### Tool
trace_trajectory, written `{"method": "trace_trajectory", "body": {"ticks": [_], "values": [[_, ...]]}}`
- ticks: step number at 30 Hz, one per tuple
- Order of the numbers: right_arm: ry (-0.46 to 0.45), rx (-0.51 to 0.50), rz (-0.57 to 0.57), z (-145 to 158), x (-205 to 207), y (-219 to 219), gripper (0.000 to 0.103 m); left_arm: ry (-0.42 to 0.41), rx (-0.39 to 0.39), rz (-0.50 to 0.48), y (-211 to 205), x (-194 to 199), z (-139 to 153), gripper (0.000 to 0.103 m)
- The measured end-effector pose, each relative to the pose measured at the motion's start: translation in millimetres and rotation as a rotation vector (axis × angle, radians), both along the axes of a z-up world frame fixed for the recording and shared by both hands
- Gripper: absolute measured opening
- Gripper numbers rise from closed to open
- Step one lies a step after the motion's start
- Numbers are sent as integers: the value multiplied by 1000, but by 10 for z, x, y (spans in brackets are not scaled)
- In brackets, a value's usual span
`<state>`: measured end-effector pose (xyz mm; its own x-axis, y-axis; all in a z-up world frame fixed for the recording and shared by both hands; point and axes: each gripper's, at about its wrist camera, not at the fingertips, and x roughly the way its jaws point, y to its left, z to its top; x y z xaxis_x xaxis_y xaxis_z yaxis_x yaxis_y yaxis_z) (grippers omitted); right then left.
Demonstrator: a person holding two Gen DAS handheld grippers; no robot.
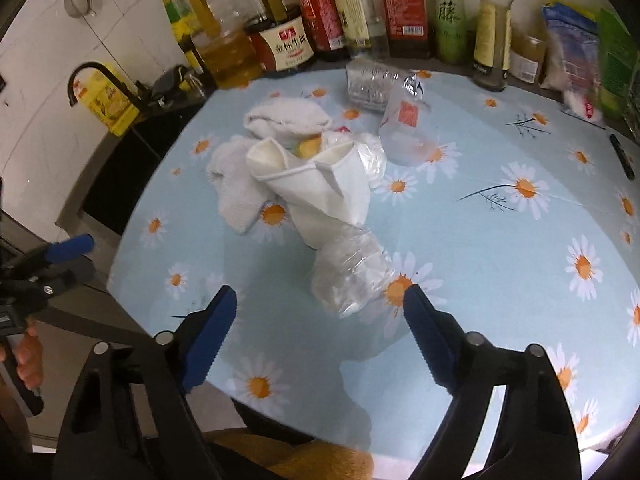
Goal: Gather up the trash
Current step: 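Grasp the clear plastic bag with the right gripper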
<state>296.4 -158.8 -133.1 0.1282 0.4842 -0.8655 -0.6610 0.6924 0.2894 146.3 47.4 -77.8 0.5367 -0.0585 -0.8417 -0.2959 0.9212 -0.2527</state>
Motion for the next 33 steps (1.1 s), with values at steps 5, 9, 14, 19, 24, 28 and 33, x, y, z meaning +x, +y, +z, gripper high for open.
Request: {"method": "trace_trajectory", "body": {"ticks": [5, 9, 14, 19, 24, 28, 33], "values": [[11, -22, -4, -141, 165, 34, 77, 12, -6, 13, -1, 89, -36, 80], [36, -30, 6, -238, 250, 54, 67, 29, 5, 0, -30, 193, -67, 80], [65, -32, 14, -334, 286, 79, 59, 43, 5, -13, -54, 313, -106, 80], [39, -38, 16, -333, 278, 73, 52, 61, 3, -22, -54, 429, -156, 80], [22, -36, 20, -290, 216, 53, 51, 74, 2, -42, -60, 529, -179, 81], [27, -17, -4, -212, 194, -28, 51, 73, 8, -64, -73, 615, -161, 83], [22, 16, -45, -49, 168, -157, 51, 73, 21, -93, -71, 777, -141, 88]]}}
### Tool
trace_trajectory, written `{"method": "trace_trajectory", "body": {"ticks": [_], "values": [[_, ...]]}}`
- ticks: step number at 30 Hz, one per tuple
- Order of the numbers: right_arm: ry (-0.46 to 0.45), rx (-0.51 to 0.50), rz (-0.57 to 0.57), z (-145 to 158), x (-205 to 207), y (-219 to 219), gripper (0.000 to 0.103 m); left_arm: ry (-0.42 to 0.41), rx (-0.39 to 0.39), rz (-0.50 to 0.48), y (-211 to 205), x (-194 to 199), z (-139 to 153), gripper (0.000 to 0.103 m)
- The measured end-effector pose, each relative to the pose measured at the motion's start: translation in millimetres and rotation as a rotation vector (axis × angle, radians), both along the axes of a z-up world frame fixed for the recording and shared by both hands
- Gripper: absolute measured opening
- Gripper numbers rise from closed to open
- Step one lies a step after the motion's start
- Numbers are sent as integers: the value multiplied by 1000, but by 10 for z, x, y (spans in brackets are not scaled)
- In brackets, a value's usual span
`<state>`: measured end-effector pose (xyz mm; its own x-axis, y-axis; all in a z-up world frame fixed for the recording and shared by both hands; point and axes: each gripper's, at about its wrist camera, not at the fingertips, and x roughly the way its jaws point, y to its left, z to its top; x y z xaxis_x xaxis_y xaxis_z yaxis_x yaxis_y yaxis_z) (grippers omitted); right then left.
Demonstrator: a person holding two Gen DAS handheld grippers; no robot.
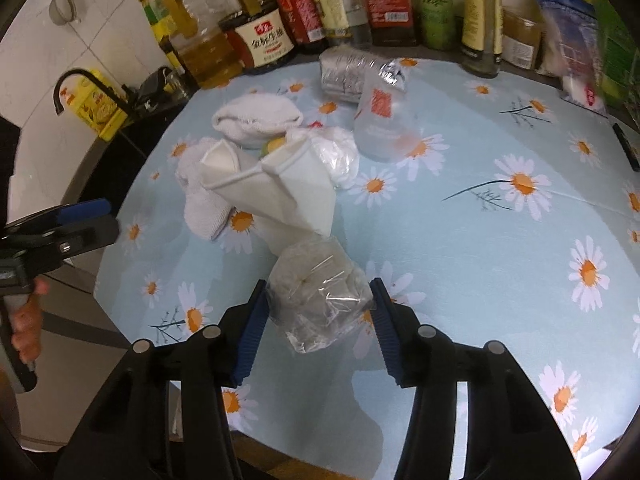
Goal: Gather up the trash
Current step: 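Grasp the clear plastic bag with the right gripper, then grasp the white knit sock with the left gripper while the right gripper holds the bag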
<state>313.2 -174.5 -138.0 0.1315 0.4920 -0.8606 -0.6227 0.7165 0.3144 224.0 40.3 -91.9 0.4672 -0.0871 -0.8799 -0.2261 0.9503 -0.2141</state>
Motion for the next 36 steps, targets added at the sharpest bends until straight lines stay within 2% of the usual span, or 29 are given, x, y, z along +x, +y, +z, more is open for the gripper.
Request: {"method": "trace_trajectory", "body": {"ticks": [8, 11, 18, 25, 29, 36], "values": [[-26, 17, -45, 224, -162, -227, 51, 51, 51, -78, 57, 390, -183, 88], [-40, 19, -55, 287, -223, -324, 51, 68, 110, -108, 62, 564, -318, 88], [-35, 18, -118, 339, -269, -555, 51, 88, 120, -172, -16, 773, -516, 88], [-25, 14, -151, 311, -266, -656, 51, 100, 110, -195, -48, 859, -609, 86], [-21, 10, -152, 294, -266, -649, 51, 122, 122, -214, -64, 877, -679, 68], [-17, 6, -147, 267, -259, -631, 51, 107, 116, -218, -36, 856, -660, 51]]}}
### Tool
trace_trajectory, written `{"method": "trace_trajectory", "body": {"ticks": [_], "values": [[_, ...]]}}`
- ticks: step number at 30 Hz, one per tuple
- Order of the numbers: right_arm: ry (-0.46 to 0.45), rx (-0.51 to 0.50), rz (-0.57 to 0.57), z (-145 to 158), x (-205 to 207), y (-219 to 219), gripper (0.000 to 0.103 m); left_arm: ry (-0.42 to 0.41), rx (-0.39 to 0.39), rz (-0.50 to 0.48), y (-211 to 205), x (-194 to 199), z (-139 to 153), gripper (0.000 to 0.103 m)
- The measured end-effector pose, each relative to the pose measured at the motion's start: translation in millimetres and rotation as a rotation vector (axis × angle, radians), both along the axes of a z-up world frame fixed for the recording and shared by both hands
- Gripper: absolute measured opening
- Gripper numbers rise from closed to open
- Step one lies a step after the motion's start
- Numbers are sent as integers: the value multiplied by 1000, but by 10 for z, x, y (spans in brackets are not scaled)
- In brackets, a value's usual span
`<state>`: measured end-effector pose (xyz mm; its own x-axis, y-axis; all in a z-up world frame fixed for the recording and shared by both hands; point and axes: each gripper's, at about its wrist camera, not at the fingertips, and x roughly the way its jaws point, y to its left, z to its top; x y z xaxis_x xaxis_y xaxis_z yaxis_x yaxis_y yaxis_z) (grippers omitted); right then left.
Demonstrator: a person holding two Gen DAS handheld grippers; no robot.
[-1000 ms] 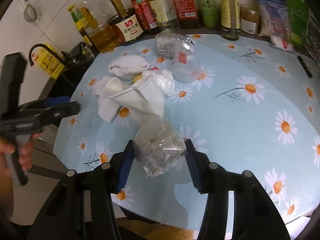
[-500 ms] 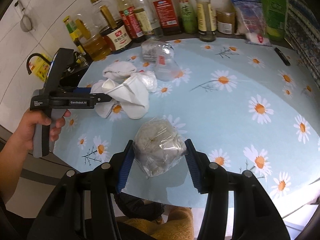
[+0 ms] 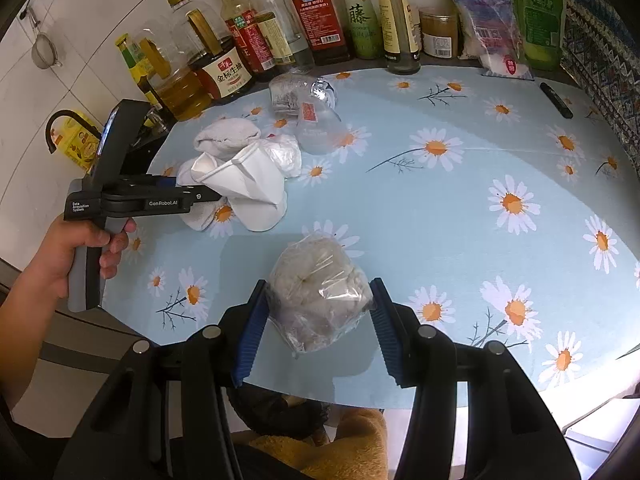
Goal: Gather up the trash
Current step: 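Grasp the white knit sock with the left gripper while the right gripper holds the bag, then lower both grippers over the black bin and release sock and bag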
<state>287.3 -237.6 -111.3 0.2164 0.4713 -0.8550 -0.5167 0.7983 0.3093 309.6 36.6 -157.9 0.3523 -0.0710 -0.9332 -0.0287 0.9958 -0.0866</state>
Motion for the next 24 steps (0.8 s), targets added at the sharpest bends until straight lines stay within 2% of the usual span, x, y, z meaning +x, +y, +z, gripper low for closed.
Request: {"method": "trace_trajectory", "body": {"ticks": [7, 18, 24], "values": [[-1, 8, 2, 0, -2, 30, 51, -40, -5, 16, 12, -81, 110, 35], [-28, 22, 43, 103, -92, 165, 51, -101, -23, 52, 29, -401, 392, 34], [-52, 48, 77, 209, -241, 258, 51, -120, -36, 68, 1, -768, 473, 34]]}}
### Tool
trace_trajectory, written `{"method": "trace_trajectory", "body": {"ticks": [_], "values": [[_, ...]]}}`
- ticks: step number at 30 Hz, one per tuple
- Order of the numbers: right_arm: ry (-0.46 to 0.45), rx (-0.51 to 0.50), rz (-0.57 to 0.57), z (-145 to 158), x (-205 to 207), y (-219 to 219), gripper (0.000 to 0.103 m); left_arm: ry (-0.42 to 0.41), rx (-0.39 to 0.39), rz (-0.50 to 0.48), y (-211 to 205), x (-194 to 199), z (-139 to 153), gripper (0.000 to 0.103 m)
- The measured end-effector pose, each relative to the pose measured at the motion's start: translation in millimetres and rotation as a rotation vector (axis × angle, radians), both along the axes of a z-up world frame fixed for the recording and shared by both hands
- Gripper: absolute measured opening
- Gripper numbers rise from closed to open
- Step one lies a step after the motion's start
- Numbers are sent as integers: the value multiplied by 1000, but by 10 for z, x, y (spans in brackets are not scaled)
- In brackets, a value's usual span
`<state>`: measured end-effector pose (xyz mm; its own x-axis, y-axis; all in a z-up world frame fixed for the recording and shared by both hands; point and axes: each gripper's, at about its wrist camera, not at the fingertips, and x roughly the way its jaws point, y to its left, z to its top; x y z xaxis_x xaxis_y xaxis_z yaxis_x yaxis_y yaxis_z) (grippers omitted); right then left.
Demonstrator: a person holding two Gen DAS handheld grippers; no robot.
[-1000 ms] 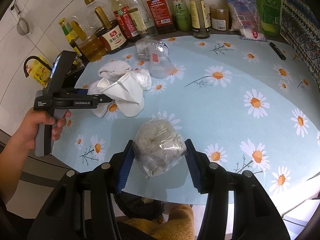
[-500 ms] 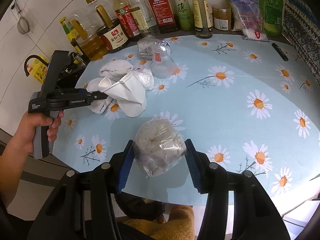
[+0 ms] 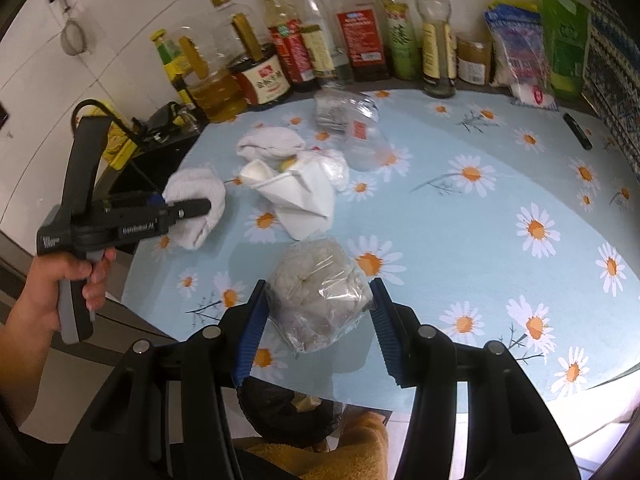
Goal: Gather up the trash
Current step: 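Lower both grippers over the black bin and release sock and bag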
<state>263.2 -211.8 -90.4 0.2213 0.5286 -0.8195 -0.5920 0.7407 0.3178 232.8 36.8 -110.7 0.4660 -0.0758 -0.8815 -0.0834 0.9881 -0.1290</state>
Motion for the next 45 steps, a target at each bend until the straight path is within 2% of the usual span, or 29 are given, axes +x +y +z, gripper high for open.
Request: {"method": "trace_trajectory", "body": {"ticks": [17, 24, 33, 45], "values": [[2, -18, 122, -11, -617, 459, 51, -21, -102, 63, -77, -1138, 44, 34], [16, -37, 158, -88, -899, 617, 51, 6, -146, 72, -96, -1466, -89, 34], [74, -73, 186, -356, -1263, 740, 52, 41, -193, 66, -124, -1825, -266, 34], [173, -140, 173, -869, -1557, 751, 52, 171, -226, 36, -175, -2092, -754, 34]]}}
